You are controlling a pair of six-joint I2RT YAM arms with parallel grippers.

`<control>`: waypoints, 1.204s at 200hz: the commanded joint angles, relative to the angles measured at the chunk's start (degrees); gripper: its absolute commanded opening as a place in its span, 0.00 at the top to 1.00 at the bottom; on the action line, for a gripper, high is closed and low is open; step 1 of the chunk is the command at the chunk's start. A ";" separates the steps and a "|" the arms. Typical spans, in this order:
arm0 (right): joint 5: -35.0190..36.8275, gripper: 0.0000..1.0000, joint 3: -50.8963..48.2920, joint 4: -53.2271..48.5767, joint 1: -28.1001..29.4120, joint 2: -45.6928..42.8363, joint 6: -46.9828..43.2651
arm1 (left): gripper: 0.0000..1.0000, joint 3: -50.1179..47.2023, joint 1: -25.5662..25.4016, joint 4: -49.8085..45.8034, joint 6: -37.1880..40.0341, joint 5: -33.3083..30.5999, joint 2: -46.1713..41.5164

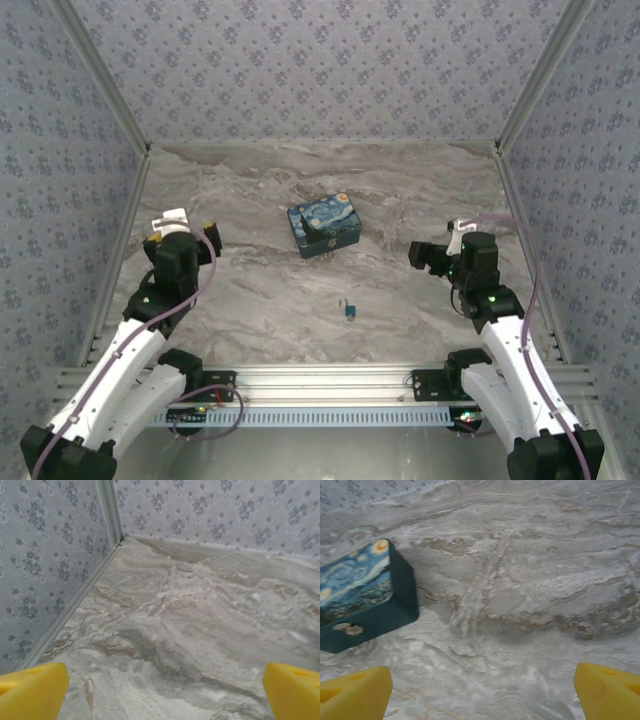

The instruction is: Unlock the padlock with the key

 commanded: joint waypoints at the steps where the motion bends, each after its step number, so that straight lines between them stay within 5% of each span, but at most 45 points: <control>1: 3.94 0.03 -4.40 9.37 -0.67 -1.65 -7.58 | 0.00 -1.83 0.29 3.19 2.36 -2.62 0.00; 43: 7.97 0.00 -14.98 26.01 -1.74 -1.64 -14.54 | 0.01 -4.23 0.64 2.29 0.31 -2.33 3.50; 117: 6.63 0.00 -23.60 46.91 -5.54 8.42 -12.79 | 0.01 -5.68 3.40 6.51 -1.25 0.94 12.42; 222: -3.34 0.00 -22.40 67.11 -10.03 25.77 -9.15 | 0.00 -5.97 9.12 12.24 0.64 5.38 16.56; 241: -7.05 0.00 -18.96 64.35 -10.17 29.07 -9.16 | 0.00 -5.37 9.52 12.46 0.81 5.60 17.71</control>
